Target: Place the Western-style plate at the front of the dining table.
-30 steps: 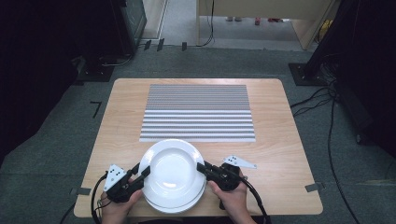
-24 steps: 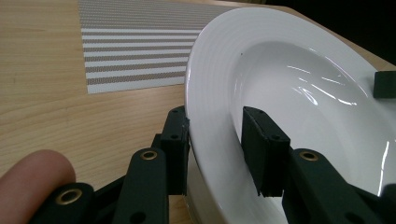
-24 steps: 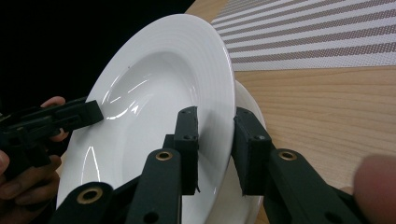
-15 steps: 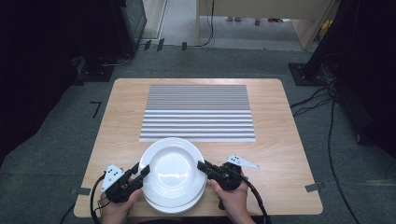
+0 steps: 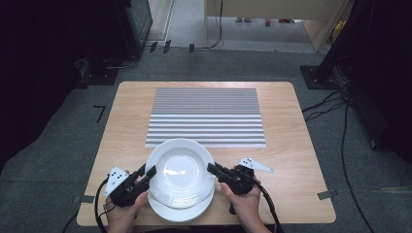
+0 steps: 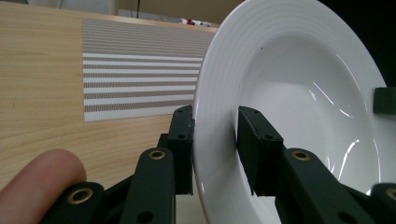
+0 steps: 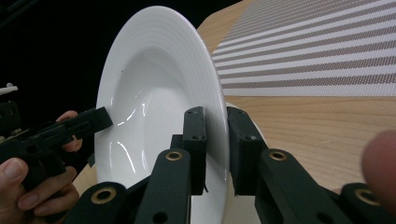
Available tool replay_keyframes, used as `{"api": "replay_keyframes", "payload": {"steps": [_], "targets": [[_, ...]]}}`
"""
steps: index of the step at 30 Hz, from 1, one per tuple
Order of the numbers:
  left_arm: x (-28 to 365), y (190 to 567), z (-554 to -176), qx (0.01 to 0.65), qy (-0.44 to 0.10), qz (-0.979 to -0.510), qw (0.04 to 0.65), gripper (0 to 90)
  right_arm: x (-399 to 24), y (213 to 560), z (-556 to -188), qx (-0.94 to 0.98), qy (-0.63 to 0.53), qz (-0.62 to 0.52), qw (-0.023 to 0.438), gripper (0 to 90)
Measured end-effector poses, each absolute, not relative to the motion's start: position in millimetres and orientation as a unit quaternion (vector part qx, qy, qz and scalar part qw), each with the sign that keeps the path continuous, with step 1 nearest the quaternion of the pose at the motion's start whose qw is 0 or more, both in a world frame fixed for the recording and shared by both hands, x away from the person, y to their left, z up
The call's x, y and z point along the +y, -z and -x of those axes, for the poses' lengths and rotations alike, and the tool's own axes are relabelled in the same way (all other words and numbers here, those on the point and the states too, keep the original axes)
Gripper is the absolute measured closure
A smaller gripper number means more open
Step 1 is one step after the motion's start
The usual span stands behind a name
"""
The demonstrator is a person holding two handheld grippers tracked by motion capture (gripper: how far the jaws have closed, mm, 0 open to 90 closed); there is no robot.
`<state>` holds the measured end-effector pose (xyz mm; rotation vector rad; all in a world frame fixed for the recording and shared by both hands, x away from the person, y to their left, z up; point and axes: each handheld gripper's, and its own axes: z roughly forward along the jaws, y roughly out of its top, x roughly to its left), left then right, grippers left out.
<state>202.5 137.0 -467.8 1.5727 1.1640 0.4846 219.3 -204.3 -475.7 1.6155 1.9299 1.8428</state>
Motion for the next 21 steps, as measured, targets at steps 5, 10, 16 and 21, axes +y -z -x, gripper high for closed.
{"api": "replay_keyframes", "payload": {"steps": [5, 10, 16, 21], "targets": [[136, 466, -205, 0.487, -0.192, -0.656, 0.543, 69.3, -208, 478, -223, 0.614, -0.589, -0.525, -0.005, 79.6], [132, 466, -208, 0.485, -0.185, -0.656, 0.547, 69.4, -214, 476, -225, 0.607, -0.591, -0.531, -0.006, 79.6], [129, 461, -216, 0.482, -0.181, -0.657, 0.551, 69.8, -218, 474, -231, 0.600, -0.592, -0.538, -0.007, 79.4], [125, 458, -226, 0.478, -0.183, -0.659, 0.551, 69.7, -221, 471, -235, 0.597, -0.593, -0.540, -0.004, 79.5]]}}
